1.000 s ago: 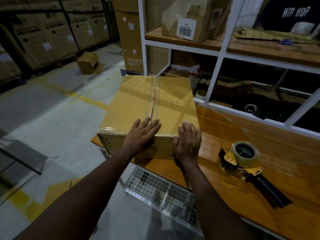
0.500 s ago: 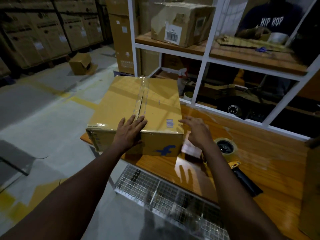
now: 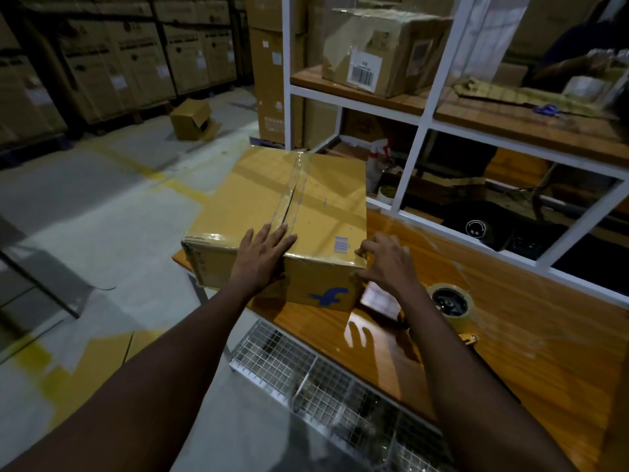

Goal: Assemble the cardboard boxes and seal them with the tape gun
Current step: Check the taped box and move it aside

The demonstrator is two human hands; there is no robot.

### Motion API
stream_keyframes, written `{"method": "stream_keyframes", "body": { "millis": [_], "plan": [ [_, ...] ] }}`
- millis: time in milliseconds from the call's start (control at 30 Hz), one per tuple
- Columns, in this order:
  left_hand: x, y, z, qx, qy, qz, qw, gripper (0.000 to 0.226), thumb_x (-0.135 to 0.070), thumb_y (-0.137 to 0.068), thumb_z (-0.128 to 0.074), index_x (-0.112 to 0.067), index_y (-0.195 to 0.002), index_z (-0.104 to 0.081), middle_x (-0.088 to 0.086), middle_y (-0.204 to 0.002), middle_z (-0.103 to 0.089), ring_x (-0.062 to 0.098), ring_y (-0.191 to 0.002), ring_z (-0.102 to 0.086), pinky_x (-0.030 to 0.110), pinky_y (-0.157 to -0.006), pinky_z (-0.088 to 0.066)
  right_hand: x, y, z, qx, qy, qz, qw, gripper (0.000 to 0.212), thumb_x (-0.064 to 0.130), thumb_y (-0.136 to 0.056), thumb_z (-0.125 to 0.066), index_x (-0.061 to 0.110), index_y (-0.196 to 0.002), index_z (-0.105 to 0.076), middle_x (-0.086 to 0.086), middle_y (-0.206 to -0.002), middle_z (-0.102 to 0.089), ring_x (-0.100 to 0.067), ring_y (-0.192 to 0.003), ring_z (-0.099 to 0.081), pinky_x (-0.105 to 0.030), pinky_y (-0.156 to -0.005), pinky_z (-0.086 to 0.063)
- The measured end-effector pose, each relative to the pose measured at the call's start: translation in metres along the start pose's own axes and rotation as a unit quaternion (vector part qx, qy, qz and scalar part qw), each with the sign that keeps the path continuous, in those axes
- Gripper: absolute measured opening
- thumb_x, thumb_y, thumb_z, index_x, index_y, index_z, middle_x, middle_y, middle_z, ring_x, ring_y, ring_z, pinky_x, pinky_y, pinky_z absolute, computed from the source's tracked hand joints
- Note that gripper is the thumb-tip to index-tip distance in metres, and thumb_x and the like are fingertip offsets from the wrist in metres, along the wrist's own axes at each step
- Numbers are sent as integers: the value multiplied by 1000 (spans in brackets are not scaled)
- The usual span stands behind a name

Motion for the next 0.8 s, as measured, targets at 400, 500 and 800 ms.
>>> {"method": "stream_keyframes", "body": {
  "millis": [400, 500, 800],
  "plan": [
    [0, -1, -3, 0, -6, 15, 1000, 100, -52, -77, -76, -32, -156, -19, 1, -165, -14, 33, -150, -16, 55, -117, -21, -2, 1, -12, -39, -68, -44, 996, 58, 64, -64, -79, 29, -106, -60, 1, -114, -44, -25, -111, -42, -40, -84, -37],
    [-1, 0, -2, -4, -4, 15, 1000, 98, -51, -77, -76, -32, -156, -20, 1, -165, -16, 33, -150, -16, 55, -117, -20, 6, 7, -17, -60, -90, -87, 990, 60, 65, -64, -78, 27, -105, -55, 0, -116, -42, -23, -110, -41, -38, -84, -34],
    [1, -1, -3, -9, 0, 17, 1000, 100, -48, -75, -79, -32, -155, -22, 0, -164, -18, 32, -150, -18, 54, -116, -20, -16, 8, -17, 4, -90, -17, 996, 64, 51, -67, -84, 39, -124, -59, 10, -140, -41, -24, -128, -38, -43, -91, -35]
  ]
}}
Point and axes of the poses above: each hand's wrist, its own y-axis away from the middle knuckle, its own z-axis out of the back of the hand, x = y × z, the point moved 8 cm from there along -y, towards the middle knuckle
